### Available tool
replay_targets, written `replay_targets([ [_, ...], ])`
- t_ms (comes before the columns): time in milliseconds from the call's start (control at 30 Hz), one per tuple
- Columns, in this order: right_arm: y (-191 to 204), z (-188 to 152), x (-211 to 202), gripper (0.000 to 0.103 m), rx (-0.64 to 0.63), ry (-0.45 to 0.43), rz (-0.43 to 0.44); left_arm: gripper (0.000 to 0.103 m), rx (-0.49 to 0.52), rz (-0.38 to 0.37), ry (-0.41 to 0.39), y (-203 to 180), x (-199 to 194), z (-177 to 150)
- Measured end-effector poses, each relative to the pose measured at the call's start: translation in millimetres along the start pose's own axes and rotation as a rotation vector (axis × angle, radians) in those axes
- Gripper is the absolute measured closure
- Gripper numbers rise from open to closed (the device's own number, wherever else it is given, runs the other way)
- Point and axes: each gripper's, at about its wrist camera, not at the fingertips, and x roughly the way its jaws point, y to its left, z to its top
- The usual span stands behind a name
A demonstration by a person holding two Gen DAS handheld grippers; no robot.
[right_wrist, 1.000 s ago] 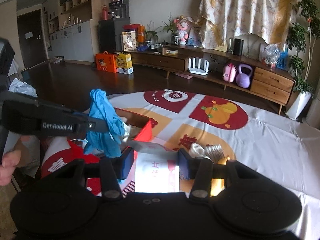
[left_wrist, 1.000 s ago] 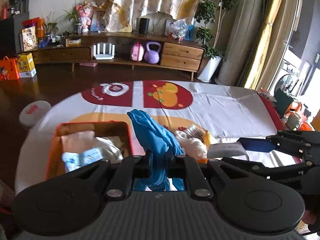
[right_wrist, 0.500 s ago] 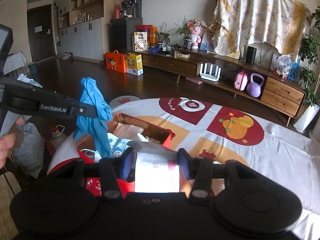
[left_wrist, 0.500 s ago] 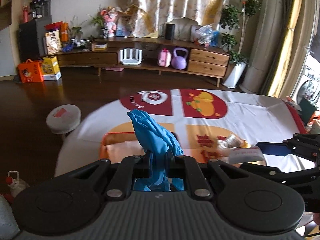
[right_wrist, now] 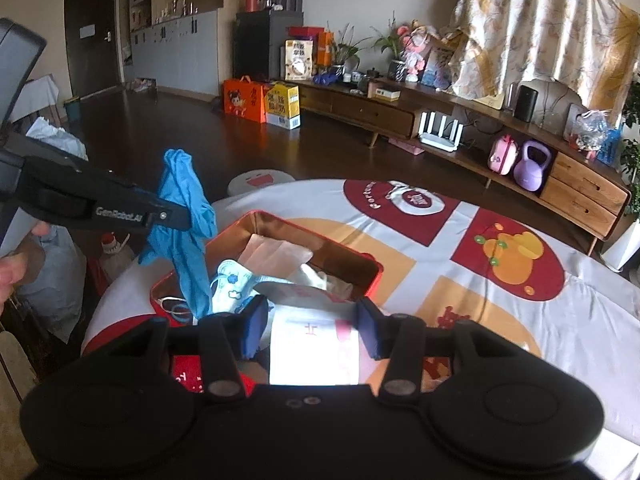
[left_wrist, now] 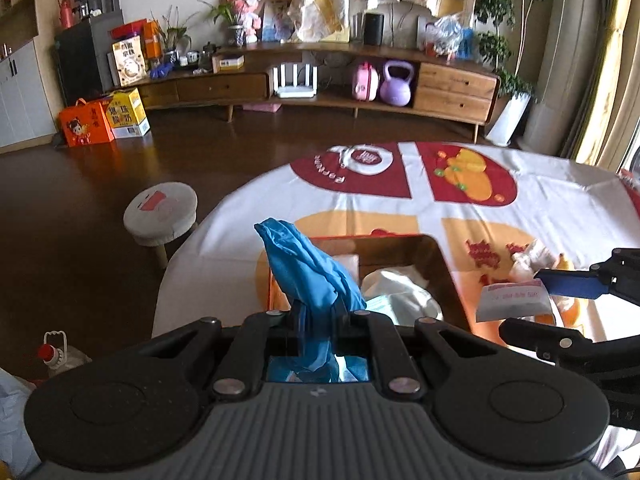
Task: Organize soft objects
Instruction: 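Carry the blue glove and white packet with both tools over the red box, then open both tools to drop the glove and packet into the box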
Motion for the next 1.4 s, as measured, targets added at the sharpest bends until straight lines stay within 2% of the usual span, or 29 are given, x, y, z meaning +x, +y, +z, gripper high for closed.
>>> replay_targets([
  [400,15.4,-1.6,57.0,0.056,-0.034,0.062,0.023,0.092,0.027,-0.013,0.099,1.1,62.3,-0.2],
  [567,19.0,-5.0,74.0,0.056,-0.044,0.084,0.026,0.092,0.018,-0.037,0.111,2.5,78.6,2.1],
  [833,30.4,-12.1,85.3,0.055,-0.093,0.097,0.035,0.092,0.023,-0.063,0.137,-2.3,101.2,2.3],
  [1200,29.0,-16.5,93.8,0.055,-0.078,0.126,0.045,0.092,-0.008,-0.087,0.173,-0.6,119.9,-3.7],
  [1400,22.7,-16.8,89.6,0.047,-0.037,0.124,0.054,0.092,-0.036,-0.076,0.173,4.0,118.3,-5.5],
])
